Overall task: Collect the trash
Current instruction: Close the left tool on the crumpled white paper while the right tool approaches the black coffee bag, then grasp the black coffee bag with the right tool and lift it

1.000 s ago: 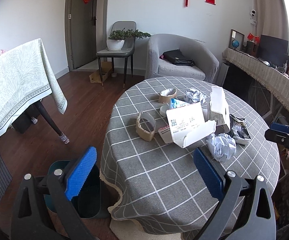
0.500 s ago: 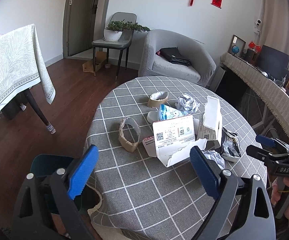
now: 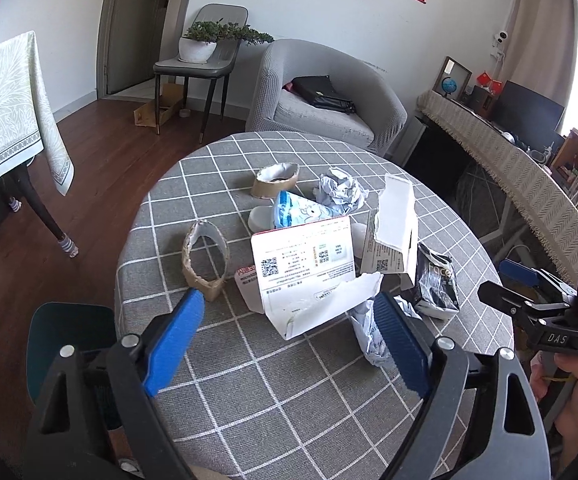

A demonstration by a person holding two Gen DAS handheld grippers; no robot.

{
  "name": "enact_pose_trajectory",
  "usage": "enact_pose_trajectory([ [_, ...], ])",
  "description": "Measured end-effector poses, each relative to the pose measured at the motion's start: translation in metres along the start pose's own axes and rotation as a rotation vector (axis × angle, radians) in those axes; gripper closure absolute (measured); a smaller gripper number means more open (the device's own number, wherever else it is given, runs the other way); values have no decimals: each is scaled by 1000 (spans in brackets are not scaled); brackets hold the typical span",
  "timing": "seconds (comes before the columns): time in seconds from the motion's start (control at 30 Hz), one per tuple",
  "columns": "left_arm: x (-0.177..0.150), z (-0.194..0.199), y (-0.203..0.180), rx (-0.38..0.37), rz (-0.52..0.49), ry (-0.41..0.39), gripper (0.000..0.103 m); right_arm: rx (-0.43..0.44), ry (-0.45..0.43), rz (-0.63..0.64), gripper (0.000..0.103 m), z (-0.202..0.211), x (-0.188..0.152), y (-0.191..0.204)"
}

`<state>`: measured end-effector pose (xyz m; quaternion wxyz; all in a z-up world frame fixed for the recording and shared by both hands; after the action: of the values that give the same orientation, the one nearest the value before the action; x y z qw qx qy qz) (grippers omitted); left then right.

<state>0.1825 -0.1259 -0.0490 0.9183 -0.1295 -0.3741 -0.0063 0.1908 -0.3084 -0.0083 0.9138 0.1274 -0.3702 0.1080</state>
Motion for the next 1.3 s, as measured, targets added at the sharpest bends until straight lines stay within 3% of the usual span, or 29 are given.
enact_pose_trajectory([
  [0.37, -34, -19, -36, -55, -47, 109, 21, -20, 0, -32, 3, 2, -2, -12],
  [0.6, -28, -31, -62, -90, -66, 101, 21, 29, 6, -125, 3, -5, -5, -25],
  [0.7, -26, -39, -71, -72, -95, 111, 25, 56, 8, -166, 3, -8, -5, -29],
  [0.87, -28, -51, -77, -50, -134, 130, 41, 125, 13, -208, 4, -14, -4, -28],
  [0.97, -30, -54, -78, -21, -160, 112, 46, 150, 19, -213, 9, -16, -3, -25],
  [1.3, -29, -54, -83, 34, -180, 90, 49, 198, 28, -275, 25, -23, -5, -31],
])
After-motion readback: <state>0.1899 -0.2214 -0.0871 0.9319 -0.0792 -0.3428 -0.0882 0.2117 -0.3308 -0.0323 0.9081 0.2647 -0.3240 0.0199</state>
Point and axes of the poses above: each gripper's, at about its wrist camera, not at the fingertips, and z roughly against the way its jaws point, y to its left, x to its top, the point moved 5 cm from there along -z, roughly the way its jaws point, and after that the axes turned 2 degrees about x, right-handed, at the moved point
